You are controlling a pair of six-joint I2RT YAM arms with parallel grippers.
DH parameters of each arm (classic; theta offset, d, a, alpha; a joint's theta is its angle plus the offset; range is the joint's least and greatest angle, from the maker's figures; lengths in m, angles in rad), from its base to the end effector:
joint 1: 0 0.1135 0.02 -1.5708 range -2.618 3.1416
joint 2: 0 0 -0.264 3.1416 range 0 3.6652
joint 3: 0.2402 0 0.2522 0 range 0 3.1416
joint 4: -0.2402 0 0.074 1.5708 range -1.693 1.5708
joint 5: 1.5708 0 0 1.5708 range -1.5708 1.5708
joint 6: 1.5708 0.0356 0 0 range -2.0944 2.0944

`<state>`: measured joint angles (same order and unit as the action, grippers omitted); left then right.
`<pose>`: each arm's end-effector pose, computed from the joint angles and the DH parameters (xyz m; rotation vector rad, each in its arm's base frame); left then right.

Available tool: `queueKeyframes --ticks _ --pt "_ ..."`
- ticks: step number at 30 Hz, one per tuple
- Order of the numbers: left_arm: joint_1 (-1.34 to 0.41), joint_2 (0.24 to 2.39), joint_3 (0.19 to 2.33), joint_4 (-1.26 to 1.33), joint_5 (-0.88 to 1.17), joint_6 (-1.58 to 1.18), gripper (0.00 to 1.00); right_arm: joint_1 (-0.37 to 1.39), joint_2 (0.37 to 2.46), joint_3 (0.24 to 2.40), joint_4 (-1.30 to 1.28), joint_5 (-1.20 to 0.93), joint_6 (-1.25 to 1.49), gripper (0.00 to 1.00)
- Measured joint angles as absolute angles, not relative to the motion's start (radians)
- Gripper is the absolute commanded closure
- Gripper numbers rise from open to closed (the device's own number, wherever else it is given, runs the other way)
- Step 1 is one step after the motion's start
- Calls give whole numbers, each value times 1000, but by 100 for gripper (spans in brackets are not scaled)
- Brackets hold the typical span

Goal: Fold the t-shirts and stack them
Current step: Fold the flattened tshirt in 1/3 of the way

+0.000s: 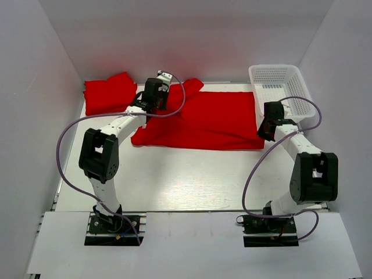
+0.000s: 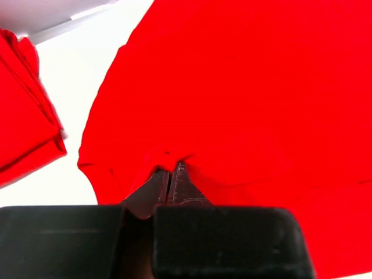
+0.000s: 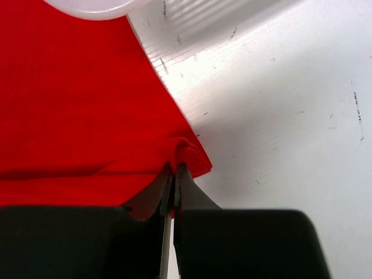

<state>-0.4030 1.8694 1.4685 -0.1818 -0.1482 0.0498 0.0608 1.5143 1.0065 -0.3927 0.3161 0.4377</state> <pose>0.4048 -0.1669 0.2654 0.3979 2.1094 -0.0462 0.3154 0.0081 0.2259 0.5839 2.3462 -0.1655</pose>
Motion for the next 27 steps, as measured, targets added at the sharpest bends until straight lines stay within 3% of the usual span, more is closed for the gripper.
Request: queueKeyframes --ticks 17,20,21,23,24,25,27 --pt "-337 2012 1528 -141 -59 49 100 61 1674 1108 -298 338 434 98" --pt "-327 2036 1547 -141 -54 35 100 61 1700 1126 -292 340 434 82" --pt "-323 2045 1557 -142 -52 27 100 61 1707 1132 -291 342 437 68" --pt "-312 2072 1591 -147 -49 4 100 61 1718 1141 -289 349 439 65" --pt "-306 2089 1613 -152 -48 -10 99 61 1720 1143 -290 352 441 55" --pt "-300 2106 1637 -159 -48 -27 92 61 1721 1145 -290 355 444 55" --pt "-288 2140 1681 -169 -47 -59 90 61 1721 1147 -290 360 438 51"
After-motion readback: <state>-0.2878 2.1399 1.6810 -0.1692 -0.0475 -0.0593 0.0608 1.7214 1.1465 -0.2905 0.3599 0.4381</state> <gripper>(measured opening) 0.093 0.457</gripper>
